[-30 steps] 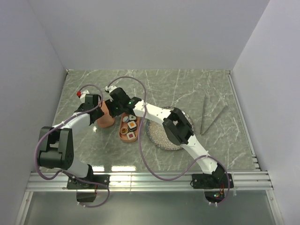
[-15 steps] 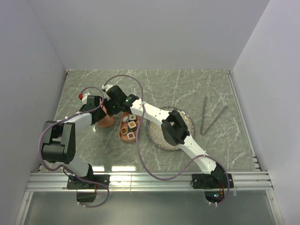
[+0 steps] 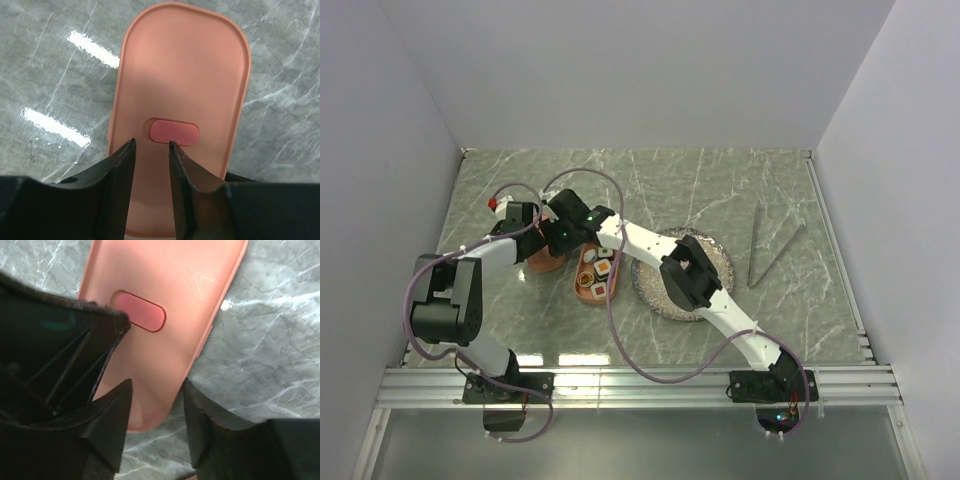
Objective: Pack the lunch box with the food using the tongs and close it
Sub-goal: Pass the lid of the lunch box from the left arm to the right
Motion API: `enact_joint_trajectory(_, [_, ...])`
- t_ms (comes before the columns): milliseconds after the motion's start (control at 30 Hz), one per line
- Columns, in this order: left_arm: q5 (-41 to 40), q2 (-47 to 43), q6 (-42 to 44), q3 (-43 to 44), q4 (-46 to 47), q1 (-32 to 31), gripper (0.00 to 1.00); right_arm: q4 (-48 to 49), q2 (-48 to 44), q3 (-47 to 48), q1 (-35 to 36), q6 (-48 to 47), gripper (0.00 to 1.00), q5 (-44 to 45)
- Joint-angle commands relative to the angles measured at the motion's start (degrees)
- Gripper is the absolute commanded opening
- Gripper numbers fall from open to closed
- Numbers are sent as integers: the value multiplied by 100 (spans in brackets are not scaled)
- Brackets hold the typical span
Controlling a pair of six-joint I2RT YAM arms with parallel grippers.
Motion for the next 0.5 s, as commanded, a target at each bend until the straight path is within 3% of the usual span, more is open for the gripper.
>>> enact_joint_trajectory(0, [211,343,-37,106,-221,-63,39,112,96,-102,-32,188,51,-649])
enact_joint_trajectory(133, [211,318,-37,80,-177,-107,39,323,0,-348,-94,285,39,-843])
enact_joint_trajectory(300, [220,291,-28,54,-150,-107,38,516,-211,-709,-129,382,2,-676])
enact_joint_trajectory(467, [176,212,-28,1,-133,-116,38,587,-325,-876,-164,399,0,-535])
